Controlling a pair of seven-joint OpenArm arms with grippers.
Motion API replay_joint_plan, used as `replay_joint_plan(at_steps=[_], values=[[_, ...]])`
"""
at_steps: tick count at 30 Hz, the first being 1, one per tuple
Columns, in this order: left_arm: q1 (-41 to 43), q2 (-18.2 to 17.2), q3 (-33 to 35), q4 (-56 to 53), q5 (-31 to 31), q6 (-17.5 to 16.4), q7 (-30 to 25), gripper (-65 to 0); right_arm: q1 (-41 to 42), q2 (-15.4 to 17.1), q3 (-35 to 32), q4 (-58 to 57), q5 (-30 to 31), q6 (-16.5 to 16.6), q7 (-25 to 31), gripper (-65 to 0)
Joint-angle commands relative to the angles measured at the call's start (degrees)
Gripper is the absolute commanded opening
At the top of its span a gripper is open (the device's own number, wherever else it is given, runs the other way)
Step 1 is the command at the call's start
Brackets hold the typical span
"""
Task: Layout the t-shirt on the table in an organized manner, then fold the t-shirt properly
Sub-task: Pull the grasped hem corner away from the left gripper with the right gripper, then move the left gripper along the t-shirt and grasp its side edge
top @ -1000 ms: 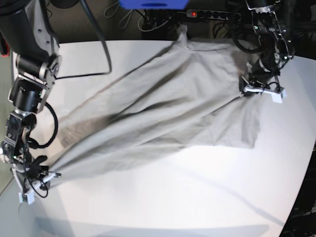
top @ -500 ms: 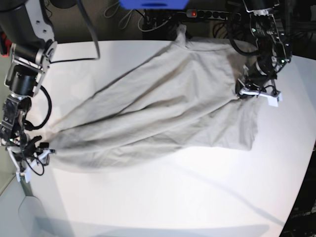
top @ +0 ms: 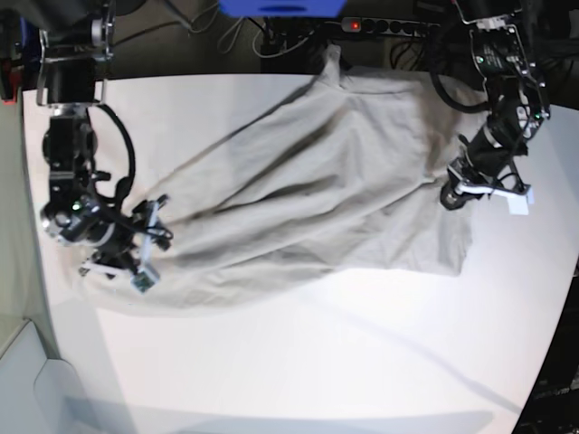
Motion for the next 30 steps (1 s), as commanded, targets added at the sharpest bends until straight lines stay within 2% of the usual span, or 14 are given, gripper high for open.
replay_joint_plan(at_steps=[1, 6, 8, 12, 16, 19, 23, 24, 27, 30], values=[[-0.5, -0.5, 0.0, 1.2, -1.9, 0.5, -0.4, -64.5, 0.9, -0.4, -1.3, 1.0, 0.5, -0.3, 0.6, -33.6], [-4.5, -3.0, -2.8, -0.9, -1.9, 0.5, -0.8, -64.2, -3.7, -3.4, -4.6, 1.0, 0.5, -0.3, 0.6, -33.7], [-7.2, -4.0, -3.2, -2.8, -1.9, 0.5, -0.8, -64.1, -5.0, -3.5, -5.6, 1.0, 0.5, -0.3, 0.6, -33.7], [-13.2, -8.6, -2.8, -7.5, -1.8, 0.3, -0.2, -62.6, -7.1, -3.5, -6.3, 1.0, 0.5, -0.3, 0.6, -33.7], [-16.7, -11.4, -2.8, -10.1, -1.8, 0.3, 1.7, -51.0, -8.4, -3.3, -5.9, 1.3, 0.5, -0.3, 0.6, -33.7], [-20.0, -11.7, -2.8, -12.3, -1.8, 0.4, 6.5, -35.7, -9.0, -3.0, -5.8, 1.3, 0.5, -0.3, 0.4, -33.7], [-25.6, -12.3, 0.2, -19.1, -1.0, 0.4, 6.8, -15.5, -9.3, -2.5, -5.8, 1.4, 0.5, -0.3, 0.4, -33.8], [-27.1, -13.0, 1.8, -20.0, 0.3, 0.4, 6.8, -12.4, -9.3, -2.5, -5.8, 1.2, 0.5, -0.3, 0.3, -33.8], [-31.7, -14.0, 10.2, -21.5, 8.3, 0.4, 5.4, -7.3, -9.4, -2.5, -5.8, 1.4, 0.5, -0.3, 0.2, -33.8], [-32.7, -13.9, 16.1, -21.4, 18.0, 0.4, 2.6, -6.9, -10.2, -2.5, -5.8, 1.6, 0.5, -0.3, 0.2, -33.8]])
